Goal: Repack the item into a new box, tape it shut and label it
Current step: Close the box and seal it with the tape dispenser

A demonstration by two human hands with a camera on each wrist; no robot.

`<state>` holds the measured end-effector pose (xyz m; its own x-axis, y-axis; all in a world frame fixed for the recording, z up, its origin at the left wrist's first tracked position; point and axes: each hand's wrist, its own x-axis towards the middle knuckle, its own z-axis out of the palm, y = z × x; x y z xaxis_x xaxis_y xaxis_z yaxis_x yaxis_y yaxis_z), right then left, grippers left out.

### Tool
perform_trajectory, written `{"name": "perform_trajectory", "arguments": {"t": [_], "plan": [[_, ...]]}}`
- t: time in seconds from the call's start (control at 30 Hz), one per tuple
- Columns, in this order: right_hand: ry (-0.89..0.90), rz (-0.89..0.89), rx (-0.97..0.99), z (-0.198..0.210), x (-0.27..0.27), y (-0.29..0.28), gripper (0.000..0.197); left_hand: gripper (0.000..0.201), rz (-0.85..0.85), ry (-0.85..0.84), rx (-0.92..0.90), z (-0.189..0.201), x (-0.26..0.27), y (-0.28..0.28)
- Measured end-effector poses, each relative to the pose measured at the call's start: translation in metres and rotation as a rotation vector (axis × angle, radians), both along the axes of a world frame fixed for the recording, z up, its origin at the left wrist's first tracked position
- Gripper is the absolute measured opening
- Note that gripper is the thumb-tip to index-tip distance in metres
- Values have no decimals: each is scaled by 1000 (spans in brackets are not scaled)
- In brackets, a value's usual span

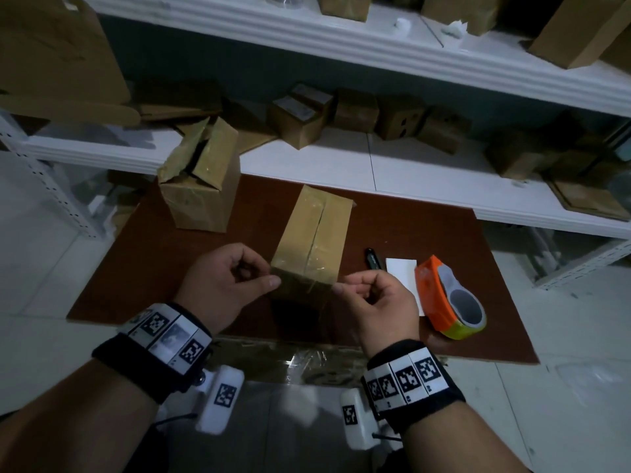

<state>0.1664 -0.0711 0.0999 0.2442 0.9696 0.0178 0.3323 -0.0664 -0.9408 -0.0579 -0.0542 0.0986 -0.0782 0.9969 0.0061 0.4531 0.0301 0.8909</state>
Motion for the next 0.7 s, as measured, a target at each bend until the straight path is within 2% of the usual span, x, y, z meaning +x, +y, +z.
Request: {"name": "perform_trajectory", "arguments": {"t": [0.2, 0.43, 0.7], "plan": [[-11, -9, 8, -12, 1, 6, 21, 23, 37, -14, 39, -8, -2, 10], [-54, 9, 6, -19, 1, 7, 22, 28, -29, -45, 46, -18, -5, 15], [-154, 4, 64, -36, -1, 13, 22, 36, -115, 112, 118, -25, -3, 18]]}}
